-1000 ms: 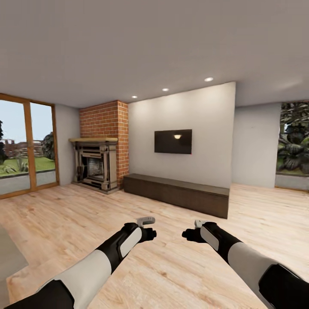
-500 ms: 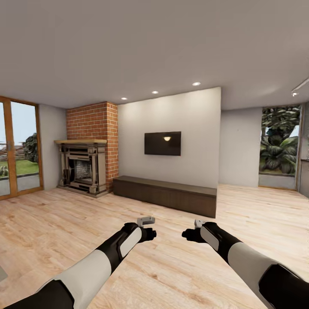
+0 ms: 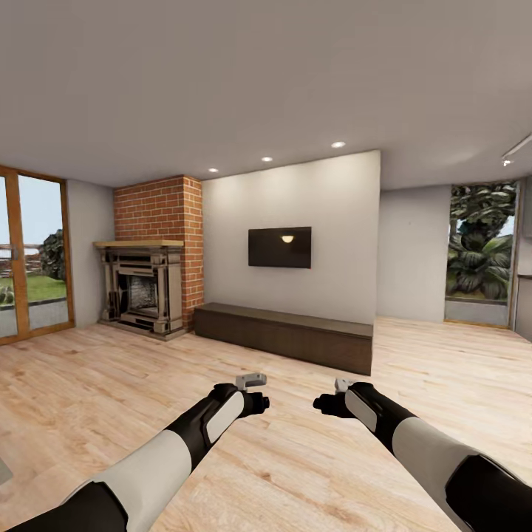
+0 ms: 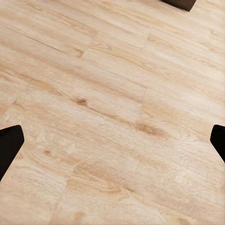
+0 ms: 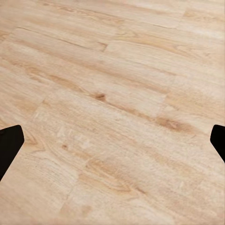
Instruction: Place each of the two pumpkins and all three candles from the living room inside a cabinet in the living room (use any cabinet), then make sure every cabinet is closed, and position the cauldron so it is next to a table in the living room.
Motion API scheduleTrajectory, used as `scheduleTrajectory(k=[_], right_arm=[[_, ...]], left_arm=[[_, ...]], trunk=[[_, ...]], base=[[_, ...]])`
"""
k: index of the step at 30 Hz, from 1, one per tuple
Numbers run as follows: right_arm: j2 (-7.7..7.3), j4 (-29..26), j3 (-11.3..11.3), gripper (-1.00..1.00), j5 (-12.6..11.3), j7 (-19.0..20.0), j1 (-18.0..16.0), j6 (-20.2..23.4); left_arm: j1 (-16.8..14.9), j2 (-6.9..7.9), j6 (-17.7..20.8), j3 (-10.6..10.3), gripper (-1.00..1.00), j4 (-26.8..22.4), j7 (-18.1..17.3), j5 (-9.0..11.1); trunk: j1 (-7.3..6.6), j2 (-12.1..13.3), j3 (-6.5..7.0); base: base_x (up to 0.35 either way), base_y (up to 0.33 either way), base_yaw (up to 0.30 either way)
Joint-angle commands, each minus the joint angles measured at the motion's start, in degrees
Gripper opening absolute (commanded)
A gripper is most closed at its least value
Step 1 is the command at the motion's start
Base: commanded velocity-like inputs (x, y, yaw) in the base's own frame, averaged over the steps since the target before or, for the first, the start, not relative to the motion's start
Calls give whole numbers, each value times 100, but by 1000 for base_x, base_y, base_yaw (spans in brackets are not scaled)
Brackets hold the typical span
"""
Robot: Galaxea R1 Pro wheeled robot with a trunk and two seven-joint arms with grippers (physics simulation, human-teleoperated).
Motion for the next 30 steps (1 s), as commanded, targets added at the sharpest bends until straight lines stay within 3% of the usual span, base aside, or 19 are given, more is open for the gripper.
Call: scheduleTrajectory(k=[1, 7, 26, 30], right_arm=[[-7, -19, 41, 100, -60, -48, -5, 19], [-7, -19, 41, 100, -60, -45, -5, 19], [-36, -19, 34, 100, -60, 21, -3, 40], [-49, -25, 18, 100, -67, 69, -3, 302]], left_arm=[[-6, 4, 6, -36, 100, -10, 54, 60], [-6, 6, 6, -36, 100, -10, 54, 60], [-6, 9, 6, -36, 100, -10, 54, 60], [-6, 10, 6, -30, 100, -10, 54, 60]], trunk=[[0, -4, -8], [0, -4, 9], [0, -4, 107], [-66, 116, 162]], base=[[0, 0, 0], [0, 0, -83], [30, 0, -203], [1, 0, -115]])
